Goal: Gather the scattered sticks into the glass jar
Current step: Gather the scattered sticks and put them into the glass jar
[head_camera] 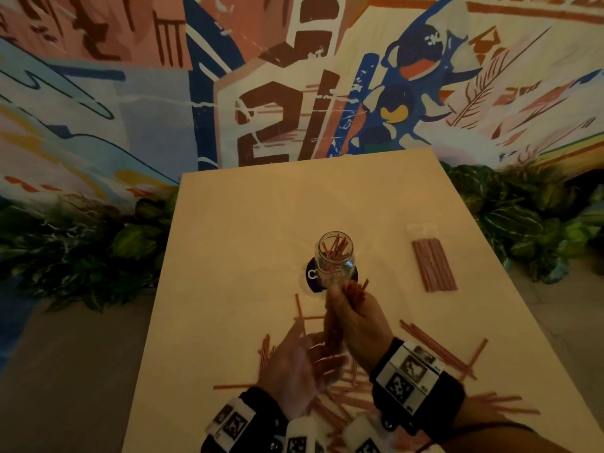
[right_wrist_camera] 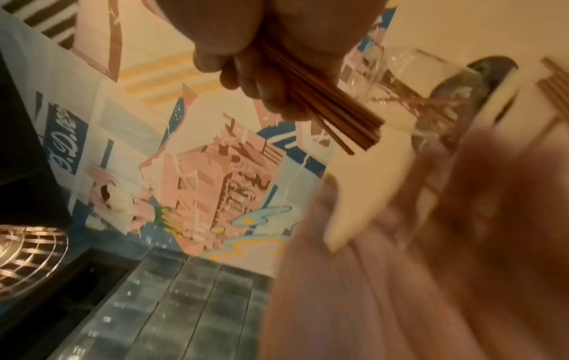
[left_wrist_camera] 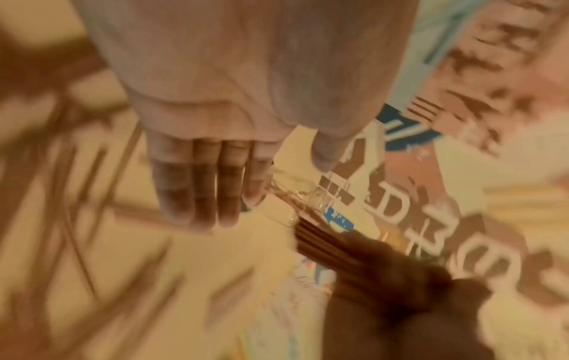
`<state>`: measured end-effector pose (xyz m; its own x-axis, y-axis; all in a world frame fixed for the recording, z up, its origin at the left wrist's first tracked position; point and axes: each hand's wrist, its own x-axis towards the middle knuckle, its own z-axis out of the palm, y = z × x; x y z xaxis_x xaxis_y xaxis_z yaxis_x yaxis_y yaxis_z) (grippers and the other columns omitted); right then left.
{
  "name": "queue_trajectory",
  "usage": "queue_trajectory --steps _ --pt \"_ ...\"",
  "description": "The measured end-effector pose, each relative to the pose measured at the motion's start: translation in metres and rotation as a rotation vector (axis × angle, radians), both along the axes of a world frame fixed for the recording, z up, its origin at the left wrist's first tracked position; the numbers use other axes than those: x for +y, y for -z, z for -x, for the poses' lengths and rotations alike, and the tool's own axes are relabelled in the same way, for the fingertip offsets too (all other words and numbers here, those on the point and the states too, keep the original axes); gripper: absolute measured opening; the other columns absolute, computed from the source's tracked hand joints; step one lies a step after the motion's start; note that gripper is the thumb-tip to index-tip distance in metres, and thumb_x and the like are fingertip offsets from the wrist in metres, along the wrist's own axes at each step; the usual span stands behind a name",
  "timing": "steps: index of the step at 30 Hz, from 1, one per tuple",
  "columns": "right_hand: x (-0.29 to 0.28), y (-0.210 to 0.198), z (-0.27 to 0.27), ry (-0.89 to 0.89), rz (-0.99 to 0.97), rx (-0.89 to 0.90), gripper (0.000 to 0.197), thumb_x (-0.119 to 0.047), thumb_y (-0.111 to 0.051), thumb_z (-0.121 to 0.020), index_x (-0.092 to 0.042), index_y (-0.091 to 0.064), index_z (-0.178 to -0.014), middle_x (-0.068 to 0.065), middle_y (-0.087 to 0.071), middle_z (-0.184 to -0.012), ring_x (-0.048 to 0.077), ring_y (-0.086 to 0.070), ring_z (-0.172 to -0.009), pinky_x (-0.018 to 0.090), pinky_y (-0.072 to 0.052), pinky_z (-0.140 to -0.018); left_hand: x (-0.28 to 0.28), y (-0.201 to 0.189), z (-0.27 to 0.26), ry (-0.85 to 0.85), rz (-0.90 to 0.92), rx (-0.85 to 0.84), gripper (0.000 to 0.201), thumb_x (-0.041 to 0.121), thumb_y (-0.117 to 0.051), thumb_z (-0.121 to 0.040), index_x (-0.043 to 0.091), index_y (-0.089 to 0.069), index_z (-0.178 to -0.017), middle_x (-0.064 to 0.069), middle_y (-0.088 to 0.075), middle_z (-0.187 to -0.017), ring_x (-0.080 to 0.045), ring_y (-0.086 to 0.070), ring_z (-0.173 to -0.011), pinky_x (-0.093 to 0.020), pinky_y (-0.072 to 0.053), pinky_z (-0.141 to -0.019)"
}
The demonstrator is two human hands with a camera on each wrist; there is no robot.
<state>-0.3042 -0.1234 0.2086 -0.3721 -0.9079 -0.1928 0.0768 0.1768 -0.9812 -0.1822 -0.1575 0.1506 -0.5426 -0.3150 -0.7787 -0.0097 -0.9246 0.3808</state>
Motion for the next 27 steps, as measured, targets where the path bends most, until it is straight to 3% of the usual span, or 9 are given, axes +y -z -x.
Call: queue_trajectory --steps 3,6,11,13,15,17,21,24,27 --pt "-0.030 -0.008 0.029 0.180 0.072 -0.027 0.039 -0.030 -0.040 -0.095 -0.010 -0.048 -0.063 0.003 -0.047 -0.045 0.022 -0.045 -0.042 0.037 -0.044 -0.046 -0.005 0.020 -0.028 0.414 0.412 -0.411 0.044 0.048 -0.054 -0.086 0.012 -0.057 -0.111 -0.007 -0.066 -0.101 -0.019 -0.062 -0.089 -0.031 -0.048 -0.075" --pt "-0.074 -0.016 0.061 0.345 0.139 -0.015 0.042 -0.027 -0.040 -0.096 -0.014 -0.045 -0.056 -0.006 -0.046 -0.037 0.015 -0.043 -0.037 0.028 -0.041 -0.045 -0.002 0.048 -0.064 0.947 0.907 -0.825 0.068 0.053 -0.052 -0.083 0.022 -0.031 -0.140 -0.002 -0.052 -0.132 -0.014 -0.053 -0.117 -0.026 -0.043 -0.093" --pt "-0.121 0.001 0.076 0.344 0.042 0.026 0.044 -0.034 -0.041 -0.095 -0.016 -0.050 -0.056 0.003 -0.060 -0.054 0.016 -0.058 -0.053 0.031 -0.046 -0.063 0.018 0.073 -0.089 1.098 0.891 -1.013 0.091 0.059 -0.063 -0.068 0.017 -0.025 -0.140 -0.005 -0.034 -0.141 -0.018 -0.049 -0.125 -0.027 -0.041 -0.102" --pt "-0.128 0.016 0.076 0.331 -0.012 0.085 0.044 -0.035 -0.041 -0.095 -0.018 -0.055 -0.057 0.008 -0.066 -0.068 0.017 -0.059 -0.063 0.027 -0.045 -0.068 0.027 0.081 -0.087 1.114 1.066 -1.164 0.073 0.046 -0.073 -0.060 0.015 -0.043 -0.119 -0.011 -0.052 -0.115 -0.026 -0.068 -0.090 -0.028 -0.055 -0.073" --pt "-0.129 0.030 0.077 0.302 -0.108 0.177 0.041 -0.040 -0.041 -0.094 -0.019 -0.063 -0.067 0.007 -0.066 -0.083 0.014 -0.053 -0.061 0.030 -0.043 -0.064 0.035 0.086 -0.087 1.034 1.077 -1.162 0.026 0.027 -0.054 -0.053 0.011 -0.051 -0.073 -0.013 -0.040 -0.073 -0.023 -0.053 -0.031 -0.020 -0.041 -0.030" --pt "-0.127 0.048 0.080 0.248 -0.193 0.255 0.040 -0.044 -0.041 -0.093 -0.016 -0.068 -0.086 0.003 -0.059 -0.090 0.015 -0.053 -0.067 0.030 -0.043 -0.066 0.043 0.116 -0.095 0.877 1.361 -1.196 0.018 0.019 -0.035 -0.051 0.010 -0.049 -0.057 -0.011 -0.029 -0.065 -0.021 -0.039 -0.020 -0.016 -0.032 -0.025" --pt "-0.119 0.078 0.086 0.156 -0.366 0.411 0.047 -0.060 -0.046 -0.082 -0.033 -0.059 -0.117 -0.002 -0.051 -0.136 0.023 -0.049 -0.123 0.040 -0.037 -0.105 0.049 0.116 -0.095 0.889 1.315 -1.078 0.016 0.022 -0.040 -0.059 0.013 -0.037 -0.073 -0.007 -0.026 -0.073 -0.023 -0.042 -0.026 -0.018 -0.037 -0.032" --pt "-0.108 0.078 0.089 -0.020 -0.422 0.555 0.057 -0.056 -0.049 -0.083 -0.039 -0.036 -0.136 0.000 -0.027 -0.152 0.028 -0.028 -0.137 0.054 -0.025 -0.111 0.056 0.087 -0.089 1.178 1.062 -0.988 0.058 0.052 -0.061 -0.054 0.018 -0.046 -0.098 -0.009 -0.051 -0.093 -0.028 -0.064 -0.060 -0.024 -0.052 -0.054" --pt "-0.083 0.067 0.086 -0.018 -0.354 0.504 0.091 -0.056 -0.061 -0.075 -0.027 -0.011 -0.146 0.004 -0.014 -0.156 0.027 -0.017 -0.141 0.054 -0.021 -0.114 0.053 0.088 -0.087 1.171 1.054 -1.098 0.060 0.049 -0.055 -0.082 0.018 -0.037 -0.131 -0.006 -0.040 -0.133 -0.022 -0.048 -0.121 -0.028 -0.041 -0.098"
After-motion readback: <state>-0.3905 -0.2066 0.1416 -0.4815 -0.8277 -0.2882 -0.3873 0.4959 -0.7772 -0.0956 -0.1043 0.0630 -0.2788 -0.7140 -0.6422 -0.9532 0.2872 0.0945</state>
